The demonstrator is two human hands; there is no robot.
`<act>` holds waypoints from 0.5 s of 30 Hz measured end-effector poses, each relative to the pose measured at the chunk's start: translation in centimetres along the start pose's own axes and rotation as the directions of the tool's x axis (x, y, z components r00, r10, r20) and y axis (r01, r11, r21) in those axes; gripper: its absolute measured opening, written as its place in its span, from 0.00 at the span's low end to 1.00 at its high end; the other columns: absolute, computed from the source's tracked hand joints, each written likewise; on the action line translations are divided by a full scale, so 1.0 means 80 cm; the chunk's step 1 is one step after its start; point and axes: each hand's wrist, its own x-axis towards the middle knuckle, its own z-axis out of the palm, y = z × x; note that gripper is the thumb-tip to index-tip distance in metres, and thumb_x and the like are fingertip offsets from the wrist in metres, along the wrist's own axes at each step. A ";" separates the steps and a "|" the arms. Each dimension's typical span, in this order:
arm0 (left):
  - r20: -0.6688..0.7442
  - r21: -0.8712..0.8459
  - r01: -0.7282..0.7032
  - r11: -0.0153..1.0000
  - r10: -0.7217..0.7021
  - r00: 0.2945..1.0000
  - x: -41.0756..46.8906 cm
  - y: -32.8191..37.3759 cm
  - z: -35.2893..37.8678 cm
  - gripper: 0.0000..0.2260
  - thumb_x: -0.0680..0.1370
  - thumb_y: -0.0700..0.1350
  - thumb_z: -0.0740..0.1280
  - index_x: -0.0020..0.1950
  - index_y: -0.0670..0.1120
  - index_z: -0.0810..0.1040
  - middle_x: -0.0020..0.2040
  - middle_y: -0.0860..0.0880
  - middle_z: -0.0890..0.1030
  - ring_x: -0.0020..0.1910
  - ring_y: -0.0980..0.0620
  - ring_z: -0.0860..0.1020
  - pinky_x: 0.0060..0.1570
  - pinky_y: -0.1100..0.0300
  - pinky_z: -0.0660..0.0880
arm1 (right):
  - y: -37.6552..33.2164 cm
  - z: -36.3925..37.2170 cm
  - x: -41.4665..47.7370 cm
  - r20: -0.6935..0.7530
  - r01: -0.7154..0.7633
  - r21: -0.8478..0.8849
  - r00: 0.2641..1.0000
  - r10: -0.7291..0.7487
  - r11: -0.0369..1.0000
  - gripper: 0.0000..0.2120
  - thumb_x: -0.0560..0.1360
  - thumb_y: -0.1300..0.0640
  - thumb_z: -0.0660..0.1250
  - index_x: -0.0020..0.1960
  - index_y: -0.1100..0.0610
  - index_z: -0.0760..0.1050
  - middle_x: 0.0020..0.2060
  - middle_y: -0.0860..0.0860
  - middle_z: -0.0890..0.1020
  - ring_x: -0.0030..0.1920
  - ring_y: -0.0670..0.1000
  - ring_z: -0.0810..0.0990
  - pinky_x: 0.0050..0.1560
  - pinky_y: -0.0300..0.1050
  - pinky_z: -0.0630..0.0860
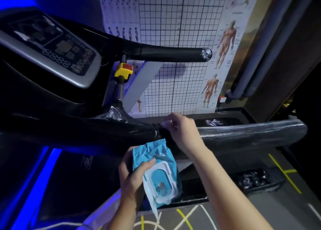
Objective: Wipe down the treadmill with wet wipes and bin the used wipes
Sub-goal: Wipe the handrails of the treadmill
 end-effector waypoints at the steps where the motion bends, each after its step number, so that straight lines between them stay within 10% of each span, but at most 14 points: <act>1: -0.011 0.007 -0.024 1.000 0.024 1.000 0.003 -0.005 0.006 0.20 0.58 0.44 0.79 0.45 0.36 0.80 0.39 0.41 0.84 0.39 0.45 0.82 0.39 0.57 0.80 | 0.007 -0.006 0.001 0.022 0.002 -0.020 1.000 -0.001 1.000 0.04 0.77 0.55 0.72 0.45 0.49 0.78 0.44 0.48 0.87 0.47 0.54 0.85 0.52 0.54 0.79; 9: -0.209 0.062 -0.066 0.996 0.078 0.975 -0.005 -0.050 0.058 0.17 0.57 0.46 0.79 0.45 0.46 0.84 0.41 0.44 0.84 0.43 0.42 0.80 0.50 0.47 0.74 | 0.080 -0.107 0.012 0.143 -0.076 -0.464 0.977 0.159 0.882 0.10 0.77 0.59 0.67 0.52 0.46 0.83 0.48 0.50 0.85 0.56 0.57 0.79 0.54 0.47 0.68; 15: -0.465 0.027 -0.085 0.996 0.087 0.881 -0.017 -0.060 0.092 0.15 0.72 0.28 0.71 0.43 0.49 0.86 0.39 0.52 0.85 0.40 0.50 0.82 0.39 0.61 0.81 | 0.074 -0.091 0.031 0.146 -0.072 0.234 0.989 0.039 0.970 0.08 0.73 0.62 0.74 0.49 0.53 0.80 0.32 0.47 0.84 0.35 0.44 0.84 0.40 0.33 0.76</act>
